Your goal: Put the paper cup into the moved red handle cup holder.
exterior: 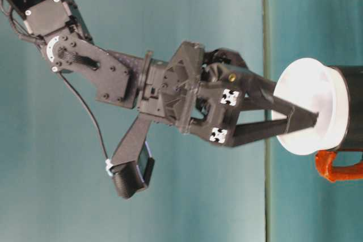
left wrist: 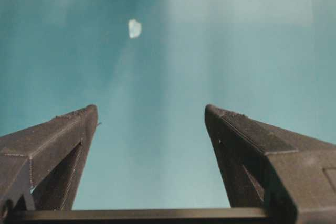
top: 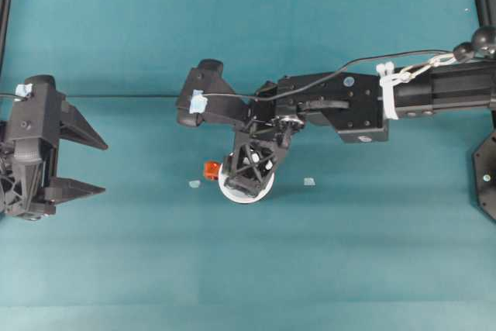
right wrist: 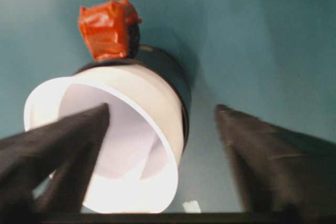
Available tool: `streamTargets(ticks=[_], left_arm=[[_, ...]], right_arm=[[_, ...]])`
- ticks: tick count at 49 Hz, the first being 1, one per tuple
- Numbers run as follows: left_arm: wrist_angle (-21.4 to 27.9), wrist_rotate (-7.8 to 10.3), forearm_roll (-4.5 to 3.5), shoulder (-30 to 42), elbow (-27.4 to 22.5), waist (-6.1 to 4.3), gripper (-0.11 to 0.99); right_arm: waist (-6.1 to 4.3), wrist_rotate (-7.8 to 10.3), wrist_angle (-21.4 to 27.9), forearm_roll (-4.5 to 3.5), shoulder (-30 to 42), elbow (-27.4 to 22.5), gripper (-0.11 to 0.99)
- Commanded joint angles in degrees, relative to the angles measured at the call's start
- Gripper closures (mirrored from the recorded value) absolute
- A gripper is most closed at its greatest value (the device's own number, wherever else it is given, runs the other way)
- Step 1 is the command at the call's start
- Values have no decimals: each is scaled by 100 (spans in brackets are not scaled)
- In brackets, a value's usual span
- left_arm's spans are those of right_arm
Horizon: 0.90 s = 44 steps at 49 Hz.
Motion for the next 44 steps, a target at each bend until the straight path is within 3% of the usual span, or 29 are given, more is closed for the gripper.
streamTargets(ticks=[1, 4, 15, 22, 33, 44], left_arm=[[-44, -9, 9, 9, -62, 0, -3], [-44, -9, 18, 0, -53, 0, -3], [-44, -9, 9, 9, -53, 0, -3], [-44, -9, 9, -9, -44, 0, -3], [-26, -9, 9, -26, -35, 0, -3], [-18, -9, 9, -44, -18, 0, -3]], right_arm=[[18, -26, -18, 0, -97, -141, 12], [18, -26, -18, 0, -97, -185, 2], [0, -79, 88, -26, -167, -246, 5], [-53, -211, 308, -123, -536, -202, 5], [-62, -466, 255, -290, -1354, -132, 5], [0, -554, 281, -281, -1898, 132, 5]])
